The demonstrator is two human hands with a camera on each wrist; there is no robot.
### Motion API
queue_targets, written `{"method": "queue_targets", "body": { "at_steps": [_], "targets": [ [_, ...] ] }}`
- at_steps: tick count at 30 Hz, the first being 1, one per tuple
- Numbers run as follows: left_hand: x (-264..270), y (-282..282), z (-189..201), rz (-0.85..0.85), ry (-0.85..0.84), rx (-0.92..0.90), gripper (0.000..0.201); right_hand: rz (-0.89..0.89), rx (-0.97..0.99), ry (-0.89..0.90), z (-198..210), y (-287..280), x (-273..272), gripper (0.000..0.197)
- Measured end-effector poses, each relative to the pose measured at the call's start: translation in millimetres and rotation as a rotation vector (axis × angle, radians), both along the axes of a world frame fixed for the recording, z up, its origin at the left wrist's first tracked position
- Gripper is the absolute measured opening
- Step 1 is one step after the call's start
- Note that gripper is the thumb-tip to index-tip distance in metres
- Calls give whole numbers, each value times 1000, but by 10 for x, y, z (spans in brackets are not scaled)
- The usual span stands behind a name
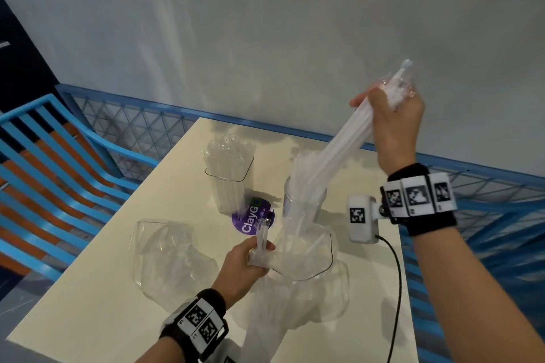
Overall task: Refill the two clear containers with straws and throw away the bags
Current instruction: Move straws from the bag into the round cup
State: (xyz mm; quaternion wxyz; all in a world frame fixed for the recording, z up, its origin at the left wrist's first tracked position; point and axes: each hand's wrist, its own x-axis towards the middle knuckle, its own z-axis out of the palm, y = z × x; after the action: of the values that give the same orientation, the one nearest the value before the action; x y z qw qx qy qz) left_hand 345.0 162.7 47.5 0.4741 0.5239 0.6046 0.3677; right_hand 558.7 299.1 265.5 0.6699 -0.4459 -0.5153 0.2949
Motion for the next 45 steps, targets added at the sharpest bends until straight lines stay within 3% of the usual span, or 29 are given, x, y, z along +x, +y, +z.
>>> {"method": "queue_targets", "body": {
  "at_steps": [2,6,9,13,16,18,22,26,29,33,37,40,43,45],
  "targets": [
    [8,-2,-5,-5,-4,2,35,-27,4,7,-166,44,-74,12],
    [0,-15,-22,-2,13,0,36,-54,-43,28,-639,25,-207,30],
    [-19,-28,-31,4,3,0,36,-75,-74,-34,-863,19,-264,24],
    [-56,-33,-56,19,-12,2,35,-69,-116,-187,-798,89,-269,26],
    [-57,-28,-73,15,-20,5,35,13,-34,-246,-648,164,-282,45],
    [-43,-21,-70,11,-22,1,35,85,52,-359,-602,206,-336,50],
    [-33,2,-65,1,-12,-1,33,178,166,-836,-737,286,-459,23],
    [-45,15,-68,3,-20,-1,32,75,271,-953,-819,358,-471,29],
    [-53,9,-82,-1,-30,-4,30,162,146,-1140,-831,411,-470,39],
    [-39,16,-75,-12,-26,9,31,328,-67,-1316,-1066,321,-402,34],
    [-42,20,-53,-4,-10,13,33,183,-154,-1589,-1208,301,-337,44],
    [-34,24,-40,0,-21,1,32,69,-155,-1554,-1161,332,-356,56],
    [-21,25,-21,-4,-8,8,33,267,-259,-1695,-1183,324,-408,54],
    [-12,21,-9,-9,-5,13,34,305,-305,-1774,-1184,294,-414,55]
  ]
}}
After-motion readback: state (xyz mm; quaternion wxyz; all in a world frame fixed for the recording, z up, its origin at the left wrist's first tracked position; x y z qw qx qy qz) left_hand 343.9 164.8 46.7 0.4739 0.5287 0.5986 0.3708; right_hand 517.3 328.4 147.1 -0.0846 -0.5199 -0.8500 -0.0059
